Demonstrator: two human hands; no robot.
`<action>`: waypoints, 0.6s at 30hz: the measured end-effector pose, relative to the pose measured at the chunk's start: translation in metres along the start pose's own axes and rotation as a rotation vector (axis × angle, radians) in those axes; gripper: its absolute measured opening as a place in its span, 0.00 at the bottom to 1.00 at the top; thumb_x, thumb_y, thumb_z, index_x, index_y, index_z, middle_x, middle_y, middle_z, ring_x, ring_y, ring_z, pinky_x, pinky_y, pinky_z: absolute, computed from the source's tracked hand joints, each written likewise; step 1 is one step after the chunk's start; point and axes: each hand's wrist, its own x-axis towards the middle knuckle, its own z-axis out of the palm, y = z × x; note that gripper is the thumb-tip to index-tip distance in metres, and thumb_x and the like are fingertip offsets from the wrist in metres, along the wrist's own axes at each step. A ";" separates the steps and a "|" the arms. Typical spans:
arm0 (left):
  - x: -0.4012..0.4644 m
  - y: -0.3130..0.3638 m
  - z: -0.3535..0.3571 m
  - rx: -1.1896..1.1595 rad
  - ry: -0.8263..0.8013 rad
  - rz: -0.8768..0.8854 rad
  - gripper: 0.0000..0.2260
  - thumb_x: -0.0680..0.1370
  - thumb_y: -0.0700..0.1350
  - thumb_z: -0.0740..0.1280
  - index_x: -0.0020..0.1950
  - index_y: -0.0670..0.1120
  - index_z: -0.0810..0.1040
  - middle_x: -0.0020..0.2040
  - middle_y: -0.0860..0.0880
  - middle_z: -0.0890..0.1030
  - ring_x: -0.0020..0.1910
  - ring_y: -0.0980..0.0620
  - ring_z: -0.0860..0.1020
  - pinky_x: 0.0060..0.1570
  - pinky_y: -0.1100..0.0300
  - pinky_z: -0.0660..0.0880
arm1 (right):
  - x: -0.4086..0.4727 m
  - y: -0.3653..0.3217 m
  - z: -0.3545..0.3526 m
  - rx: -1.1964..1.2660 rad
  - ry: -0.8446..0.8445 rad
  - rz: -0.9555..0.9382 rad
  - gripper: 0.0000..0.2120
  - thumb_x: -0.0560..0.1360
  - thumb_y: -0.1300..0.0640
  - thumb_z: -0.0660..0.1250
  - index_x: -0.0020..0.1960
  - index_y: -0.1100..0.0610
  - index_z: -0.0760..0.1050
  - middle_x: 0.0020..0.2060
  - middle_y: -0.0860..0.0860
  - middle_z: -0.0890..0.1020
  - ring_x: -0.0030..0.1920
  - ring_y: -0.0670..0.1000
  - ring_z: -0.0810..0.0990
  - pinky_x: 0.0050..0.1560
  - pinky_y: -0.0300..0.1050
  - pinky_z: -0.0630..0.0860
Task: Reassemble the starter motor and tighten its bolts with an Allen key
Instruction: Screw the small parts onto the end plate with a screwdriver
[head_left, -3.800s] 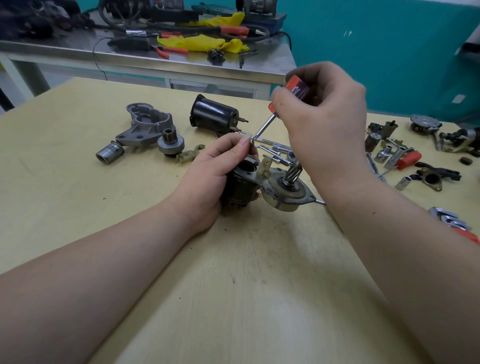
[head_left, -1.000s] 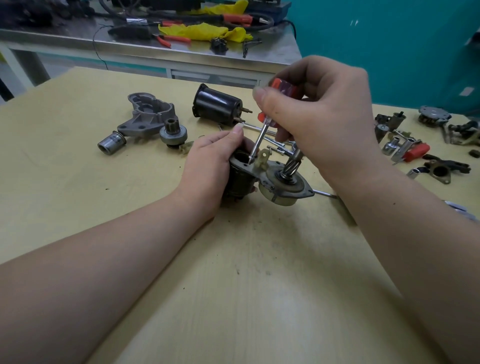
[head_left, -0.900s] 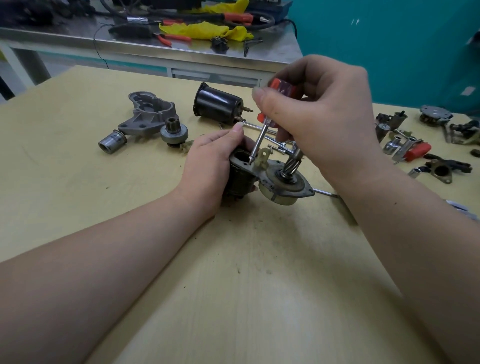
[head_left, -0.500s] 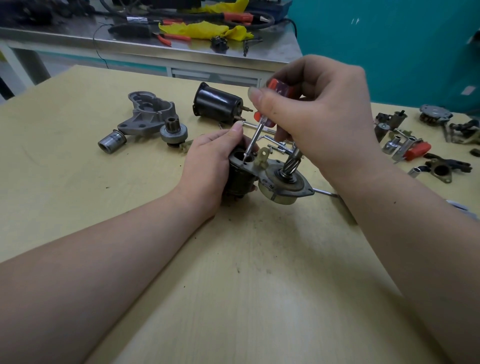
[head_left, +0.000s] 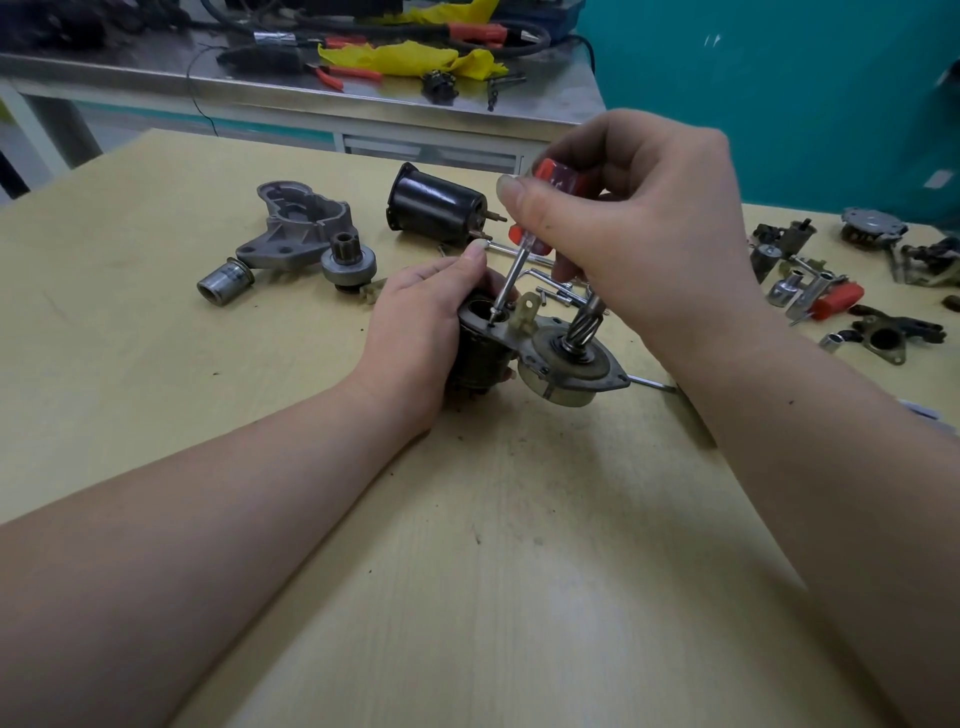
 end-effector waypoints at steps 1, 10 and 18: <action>0.000 0.000 0.000 0.003 0.001 -0.001 0.19 0.86 0.53 0.67 0.38 0.48 0.87 0.35 0.44 0.86 0.30 0.45 0.84 0.29 0.53 0.81 | 0.000 0.000 0.000 -0.003 0.000 0.002 0.09 0.75 0.50 0.80 0.49 0.54 0.83 0.39 0.48 0.85 0.37 0.49 0.85 0.34 0.45 0.83; 0.000 0.000 -0.001 0.012 -0.005 0.002 0.19 0.85 0.54 0.67 0.39 0.48 0.87 0.37 0.44 0.86 0.31 0.45 0.85 0.30 0.53 0.81 | 0.000 -0.001 0.000 -0.017 -0.004 0.008 0.09 0.75 0.51 0.80 0.49 0.54 0.83 0.39 0.48 0.85 0.38 0.50 0.86 0.34 0.46 0.84; -0.002 0.001 0.000 0.017 0.007 -0.012 0.20 0.86 0.53 0.67 0.38 0.49 0.87 0.36 0.45 0.86 0.30 0.47 0.84 0.29 0.53 0.81 | 0.000 -0.001 0.000 -0.046 -0.004 0.006 0.10 0.75 0.49 0.80 0.50 0.52 0.83 0.41 0.46 0.84 0.41 0.49 0.86 0.37 0.48 0.85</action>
